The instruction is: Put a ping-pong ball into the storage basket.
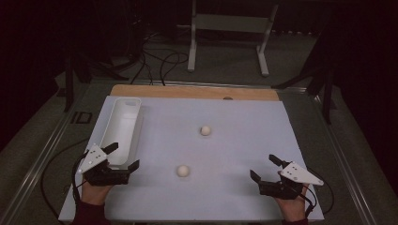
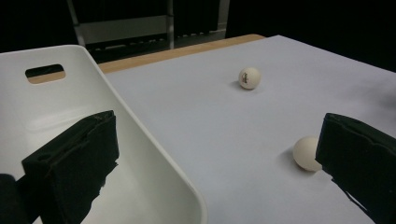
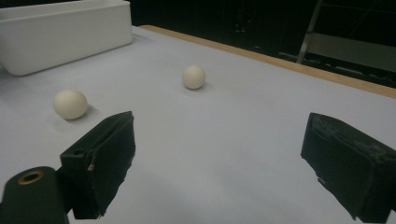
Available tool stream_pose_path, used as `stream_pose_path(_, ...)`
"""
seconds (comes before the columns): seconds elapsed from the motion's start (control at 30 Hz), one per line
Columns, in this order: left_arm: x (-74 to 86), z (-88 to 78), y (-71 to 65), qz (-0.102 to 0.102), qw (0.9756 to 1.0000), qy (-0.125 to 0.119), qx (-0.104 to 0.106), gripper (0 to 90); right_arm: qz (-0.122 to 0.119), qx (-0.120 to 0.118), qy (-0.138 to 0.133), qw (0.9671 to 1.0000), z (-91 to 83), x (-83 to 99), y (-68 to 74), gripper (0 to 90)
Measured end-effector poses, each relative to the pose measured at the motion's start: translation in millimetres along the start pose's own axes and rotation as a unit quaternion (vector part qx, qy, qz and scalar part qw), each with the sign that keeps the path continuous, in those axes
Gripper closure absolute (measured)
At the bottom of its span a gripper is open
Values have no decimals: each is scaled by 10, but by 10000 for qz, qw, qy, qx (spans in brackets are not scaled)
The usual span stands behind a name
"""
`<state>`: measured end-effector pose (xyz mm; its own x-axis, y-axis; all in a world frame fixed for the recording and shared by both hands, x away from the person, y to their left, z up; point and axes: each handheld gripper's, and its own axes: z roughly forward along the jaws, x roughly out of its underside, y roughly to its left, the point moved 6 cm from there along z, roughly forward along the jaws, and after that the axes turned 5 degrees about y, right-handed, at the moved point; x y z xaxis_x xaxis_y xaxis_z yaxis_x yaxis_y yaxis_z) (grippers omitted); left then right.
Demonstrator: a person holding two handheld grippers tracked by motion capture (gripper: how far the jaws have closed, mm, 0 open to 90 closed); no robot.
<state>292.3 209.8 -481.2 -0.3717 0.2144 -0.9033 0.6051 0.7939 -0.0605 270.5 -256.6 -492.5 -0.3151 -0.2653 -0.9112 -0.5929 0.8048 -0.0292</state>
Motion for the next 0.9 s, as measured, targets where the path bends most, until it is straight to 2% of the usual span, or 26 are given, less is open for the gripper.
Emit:
stream_pose_path(0.23,-19,0,3,-49,10000,-11,-11,1,-28,62,10,10000,10,14,4,96)
stream_pose_path(0.4,-29,-4,-8,-68,10000,0,60,1,-33,71,14,10000,22,22,1,96)
stream_pose_path(0.53,-52,6,-25,-23,9999,31,125,1,-62,68,41,9999,31,33,12,96)
stream_pose_path(0.67,-117,49,-80,138,9992,241,271,1,36,92,32,9999,34,31,-6,96)
stream_pose_path(0.9,-252,103,-122,226,9987,216,392,1,72,119,55,9999,61,43,-15,96)
